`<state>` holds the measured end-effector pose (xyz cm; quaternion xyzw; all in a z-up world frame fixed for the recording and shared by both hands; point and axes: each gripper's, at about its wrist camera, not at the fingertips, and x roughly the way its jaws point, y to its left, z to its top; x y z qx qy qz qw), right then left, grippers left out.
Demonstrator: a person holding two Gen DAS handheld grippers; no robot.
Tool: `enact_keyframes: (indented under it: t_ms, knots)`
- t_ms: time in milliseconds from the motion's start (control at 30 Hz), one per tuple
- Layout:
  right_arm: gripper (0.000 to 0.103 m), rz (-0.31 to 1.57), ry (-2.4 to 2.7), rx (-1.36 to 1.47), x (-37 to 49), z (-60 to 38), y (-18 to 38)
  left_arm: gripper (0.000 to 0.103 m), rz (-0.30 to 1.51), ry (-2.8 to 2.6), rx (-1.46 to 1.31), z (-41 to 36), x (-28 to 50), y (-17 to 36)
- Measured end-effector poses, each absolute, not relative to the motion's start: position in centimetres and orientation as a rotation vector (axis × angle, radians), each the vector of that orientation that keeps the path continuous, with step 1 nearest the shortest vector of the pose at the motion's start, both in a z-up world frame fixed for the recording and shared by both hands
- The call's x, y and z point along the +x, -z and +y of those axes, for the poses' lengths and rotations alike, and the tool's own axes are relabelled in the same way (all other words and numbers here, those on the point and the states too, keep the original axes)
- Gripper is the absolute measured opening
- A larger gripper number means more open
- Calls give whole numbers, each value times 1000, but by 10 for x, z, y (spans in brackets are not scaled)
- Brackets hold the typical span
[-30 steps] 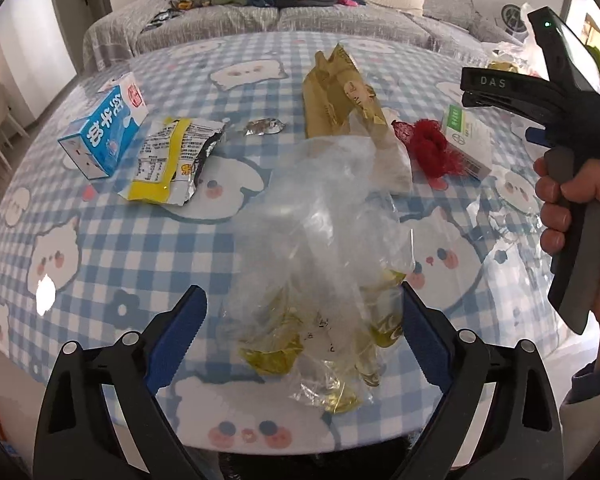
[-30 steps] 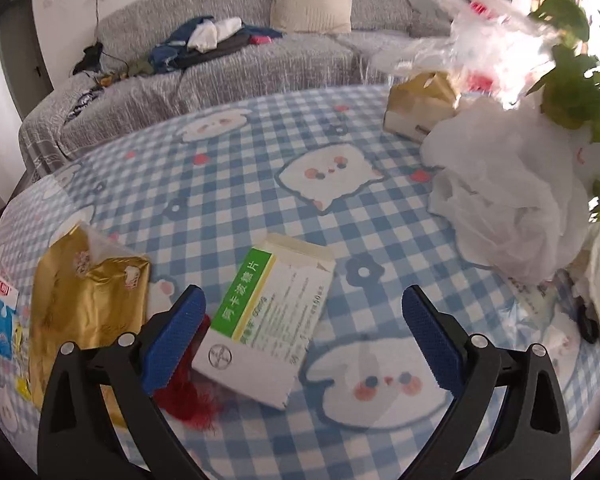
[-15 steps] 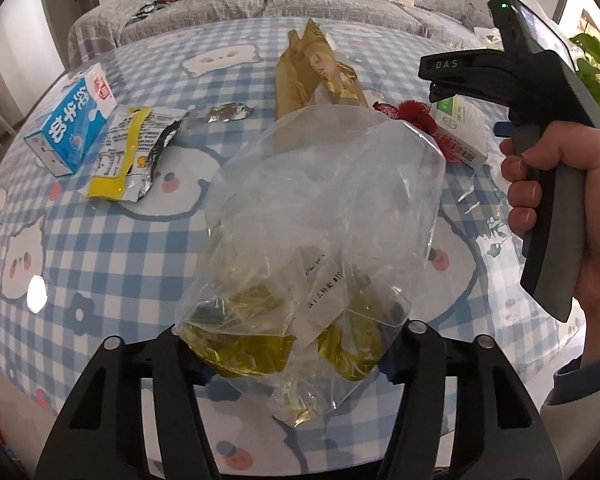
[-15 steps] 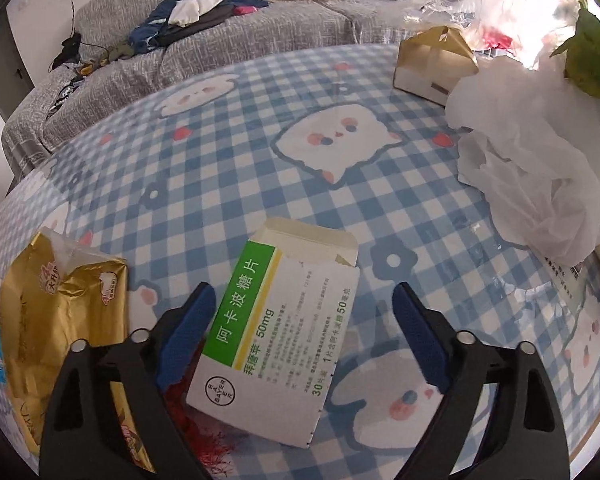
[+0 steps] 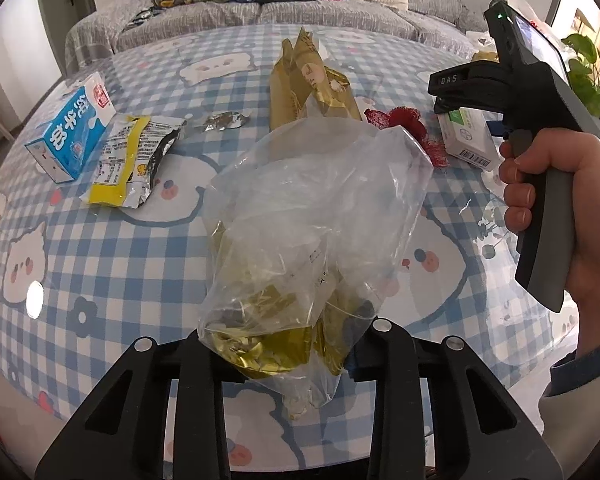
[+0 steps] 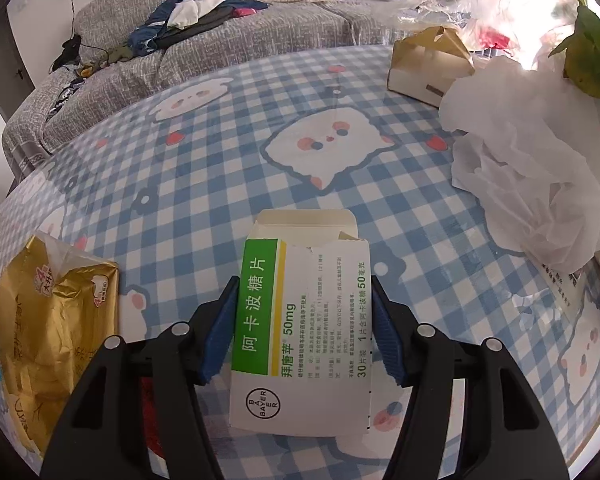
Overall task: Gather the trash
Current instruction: 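Carry the medicine box and clear bag down over the trash bin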
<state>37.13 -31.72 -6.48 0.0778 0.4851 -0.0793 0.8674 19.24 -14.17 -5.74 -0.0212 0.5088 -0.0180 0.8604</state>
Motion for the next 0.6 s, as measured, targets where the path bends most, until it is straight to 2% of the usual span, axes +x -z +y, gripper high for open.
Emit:
enact_keyframes:
  t_ms: [600]
  knots:
    - [59, 973, 168, 122, 323, -321, 23, 29, 1003, 60, -53, -133, 160, 28]
